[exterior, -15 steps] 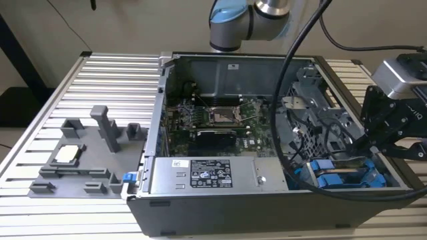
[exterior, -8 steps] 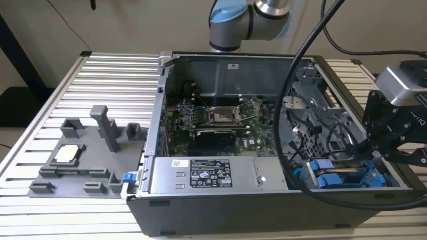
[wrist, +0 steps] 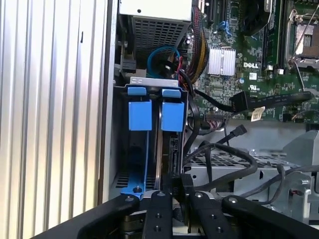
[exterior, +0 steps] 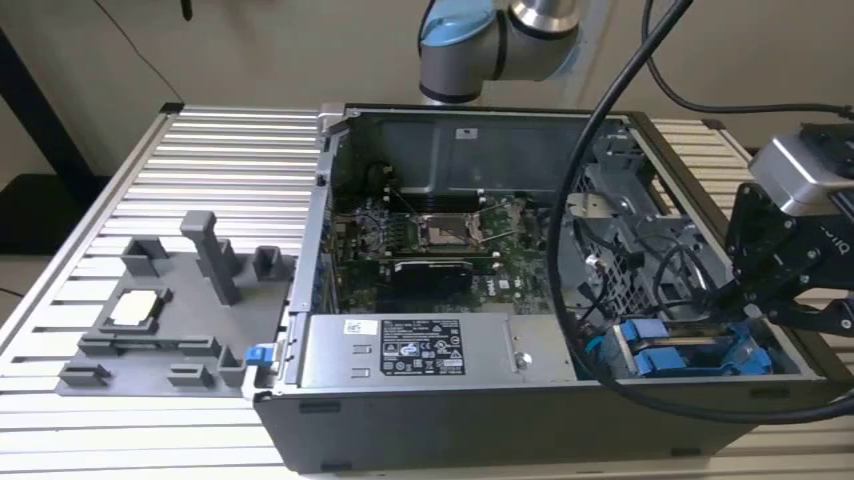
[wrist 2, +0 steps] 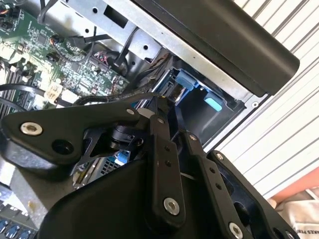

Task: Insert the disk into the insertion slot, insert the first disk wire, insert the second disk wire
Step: 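Insert the first disk wire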

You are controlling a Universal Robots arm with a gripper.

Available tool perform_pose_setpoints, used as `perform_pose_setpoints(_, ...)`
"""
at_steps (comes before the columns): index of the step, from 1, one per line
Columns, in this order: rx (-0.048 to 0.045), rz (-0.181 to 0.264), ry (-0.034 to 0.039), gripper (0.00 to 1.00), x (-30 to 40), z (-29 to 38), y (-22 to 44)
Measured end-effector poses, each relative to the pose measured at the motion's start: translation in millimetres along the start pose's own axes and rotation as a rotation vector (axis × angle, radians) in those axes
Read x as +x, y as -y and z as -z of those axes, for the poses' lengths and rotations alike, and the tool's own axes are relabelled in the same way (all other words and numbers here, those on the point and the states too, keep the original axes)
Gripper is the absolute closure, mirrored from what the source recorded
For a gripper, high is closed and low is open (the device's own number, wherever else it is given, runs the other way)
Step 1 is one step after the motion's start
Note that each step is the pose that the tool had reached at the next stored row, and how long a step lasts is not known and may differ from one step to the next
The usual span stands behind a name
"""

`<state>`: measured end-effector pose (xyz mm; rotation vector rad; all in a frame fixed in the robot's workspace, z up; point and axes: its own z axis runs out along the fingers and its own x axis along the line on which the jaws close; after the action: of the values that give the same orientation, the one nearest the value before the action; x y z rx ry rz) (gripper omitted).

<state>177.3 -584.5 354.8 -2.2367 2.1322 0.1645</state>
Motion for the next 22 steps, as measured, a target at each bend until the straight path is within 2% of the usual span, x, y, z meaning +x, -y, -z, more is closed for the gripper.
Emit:
perform_pose_setpoints(5,0.0002,0.000,0.0001,0.81,-1.1,-2.5,-3.1)
perform_pose_setpoints(22,-0.0002,0.009,-0.0005,0.81,-4.1,-11.5,-1.0)
